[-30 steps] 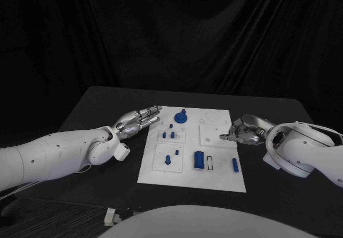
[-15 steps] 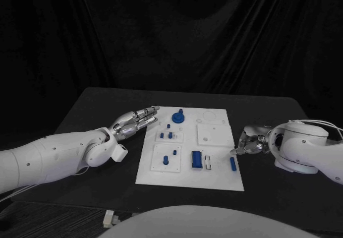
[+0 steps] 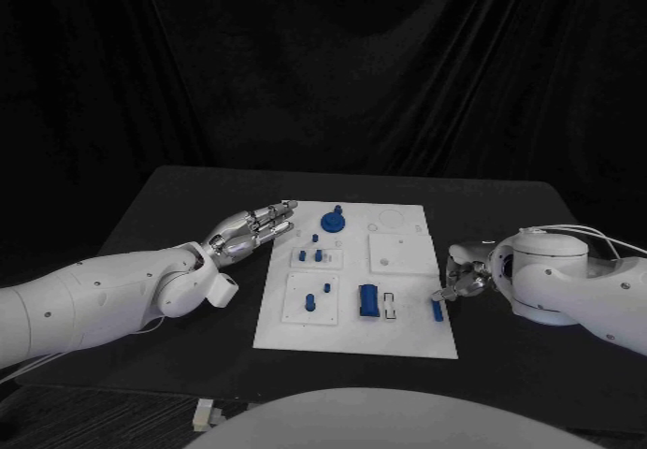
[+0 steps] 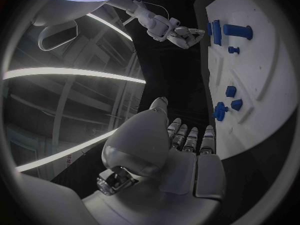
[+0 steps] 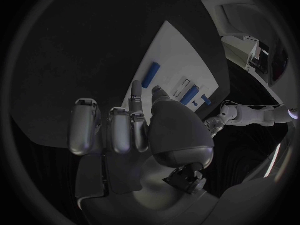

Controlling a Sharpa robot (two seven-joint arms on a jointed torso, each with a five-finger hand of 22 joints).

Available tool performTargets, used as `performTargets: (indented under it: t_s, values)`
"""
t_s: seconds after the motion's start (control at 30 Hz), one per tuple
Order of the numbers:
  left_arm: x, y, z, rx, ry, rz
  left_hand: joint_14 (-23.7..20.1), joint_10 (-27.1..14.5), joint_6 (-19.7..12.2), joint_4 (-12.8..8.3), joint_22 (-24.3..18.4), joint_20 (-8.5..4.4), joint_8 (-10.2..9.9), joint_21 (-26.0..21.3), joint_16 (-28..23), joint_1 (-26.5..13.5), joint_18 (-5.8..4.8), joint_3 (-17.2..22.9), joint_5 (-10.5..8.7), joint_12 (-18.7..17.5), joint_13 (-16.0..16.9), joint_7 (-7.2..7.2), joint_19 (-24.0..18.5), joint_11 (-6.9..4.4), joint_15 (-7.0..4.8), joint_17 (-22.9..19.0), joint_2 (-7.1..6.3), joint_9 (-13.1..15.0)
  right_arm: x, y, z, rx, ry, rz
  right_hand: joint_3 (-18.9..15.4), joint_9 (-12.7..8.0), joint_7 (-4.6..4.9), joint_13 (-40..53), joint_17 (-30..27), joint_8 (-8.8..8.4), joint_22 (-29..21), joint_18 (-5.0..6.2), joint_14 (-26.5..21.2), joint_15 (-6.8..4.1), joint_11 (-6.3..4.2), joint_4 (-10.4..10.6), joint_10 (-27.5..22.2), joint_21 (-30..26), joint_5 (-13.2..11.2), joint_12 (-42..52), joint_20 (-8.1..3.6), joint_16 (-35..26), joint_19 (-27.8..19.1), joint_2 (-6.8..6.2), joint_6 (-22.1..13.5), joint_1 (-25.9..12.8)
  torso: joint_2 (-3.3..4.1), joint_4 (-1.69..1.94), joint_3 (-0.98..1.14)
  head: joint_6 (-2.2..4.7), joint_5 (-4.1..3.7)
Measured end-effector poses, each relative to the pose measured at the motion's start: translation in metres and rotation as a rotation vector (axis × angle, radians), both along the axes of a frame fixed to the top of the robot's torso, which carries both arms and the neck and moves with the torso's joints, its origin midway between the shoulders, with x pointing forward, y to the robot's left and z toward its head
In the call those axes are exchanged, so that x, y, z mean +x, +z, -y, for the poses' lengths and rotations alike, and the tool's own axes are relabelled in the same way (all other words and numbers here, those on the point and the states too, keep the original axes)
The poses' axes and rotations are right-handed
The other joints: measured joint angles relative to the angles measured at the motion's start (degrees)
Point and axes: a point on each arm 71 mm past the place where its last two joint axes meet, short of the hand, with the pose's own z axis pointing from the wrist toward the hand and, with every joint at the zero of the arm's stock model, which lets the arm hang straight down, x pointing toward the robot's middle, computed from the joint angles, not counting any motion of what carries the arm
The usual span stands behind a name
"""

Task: Assemble the parts on the task board

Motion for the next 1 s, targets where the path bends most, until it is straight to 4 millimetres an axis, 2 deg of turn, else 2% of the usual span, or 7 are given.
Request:
performTargets:
  t_s: [0.43, 0.63, 0.83, 0.93, 1.0]
  values:
    - [0.0, 0.0, 0.0, 0.0, 0.0, 0.0, 0.0, 0.0, 0.0, 0.0, 0.0, 0.06, 0.0, 0.0, 0.0, 0.0, 0.0, 0.0, 0.0, 0.0, 0.0, 0.0, -0.1, 0.0, 0.0, 0.0, 0.0, 0.0, -0.005, -0.014, -0.004, 0.0, -0.001, -0.011, -0.1, 0.2, 0.0, 0.0, -1.0, 0.0, 0.0, 0.0, 0.0, 0.0, 0.01, -0.9, 0.0, -0.6, 0.5, 0.0, 0.0, -0.2, 0.0, 0.0, 0.0, 0.0, 0.0, 0.0, 0.01, 0.0, -0.02]
    - [0.0, 0.0, 0.0, -0.001, -0.002, -0.001, 0.0, 0.0, 0.0, -0.2, 0.0, 0.2, 0.0, 0.0, 0.0, 0.0, 0.0, 0.2, 0.0, 0.0, 0.0, 0.0, -0.2, 0.0, 0.0, 0.0, 0.0, 0.0, -0.008, -0.022, -0.006, 0.004, -0.004, -0.019, 1.1, 1.0, 0.06, 0.0, -2.0, -0.59, 0.0, 0.0, 0.0, 0.0, 0.01, -3.8, 0.0, -1.3, 1.3, 0.0, -0.2, -1.0, 0.2, -0.47, -1.5, 3.0, 0.0, -0.01, 0.01, 0.0, 0.01]
    - [0.0, 0.0, 0.0, -0.001, -0.002, -0.002, 0.0, 0.0, 0.0, -0.2, 0.0, 0.2, 0.0, 0.0, 0.0, 0.0, 0.0, 0.2, 0.0, 0.0, 0.0, 0.0, -0.2, 0.0, 0.0, 0.0, 0.0, 0.0, -0.008, -0.022, -0.009, 0.016, -0.005, -0.011, 4.0, 1.6, 1.52, 0.0, -3.5, -1.59, 0.0, 0.0, 0.0, 0.07, 0.04, -8.3, 0.0, -2.0, 10.3, 0.0, -0.2, -1.6, 0.2, -1.9, -4.4, 6.9, -0.01, -0.04, 0.01, 0.0, 0.18]
    - [0.0, 0.0, 0.0, -0.001, -0.002, -0.002, 0.0, 0.0, 0.0, -0.2, 0.0, 0.2, 0.0, 0.0, 0.0, 0.0, 0.0, 0.2, 0.0, 0.0, 0.0, 0.0, -0.2, 0.0, 0.0, 0.0, 0.0, 0.0, -0.009, -0.022, -0.011, 0.024, -0.005, -0.004, 4.2, 1.6, 2.33, 0.0, -3.8, -1.72, 0.0, 0.0, 0.0, 0.37, 0.55, -8.5, 0.1, -2.0, 14.4, 0.0, -0.2, -1.8, 0.2, -2.28, -5.2, 9.0, -0.02, -0.04, 0.01, 0.0, 0.27]
    - [0.0, 0.0, 0.0, -0.001, -0.002, -0.002, 0.0, 0.0, 0.0, -0.2, 0.0, 0.21, 0.0, 0.0, 0.0, 0.0, 0.0, 0.2, 0.0, 0.0, 0.0, 0.0, -0.2, 0.0, 0.0, 0.0, 0.0, 0.0, -0.009, -0.022, -0.011, 0.028, -0.008, 0.0, 4.2, 1.9, 2.36, 0.0, -3.9, -1.78, 0.0, 0.0, 0.0, 0.43, 0.56, -8.5, 0.1, -2.2, 15.3, 0.0, -0.07, -1.8, 0.1, -2.56, -5.3, 9.7, -0.02, -0.04, 0.01, 0.0, 0.31]
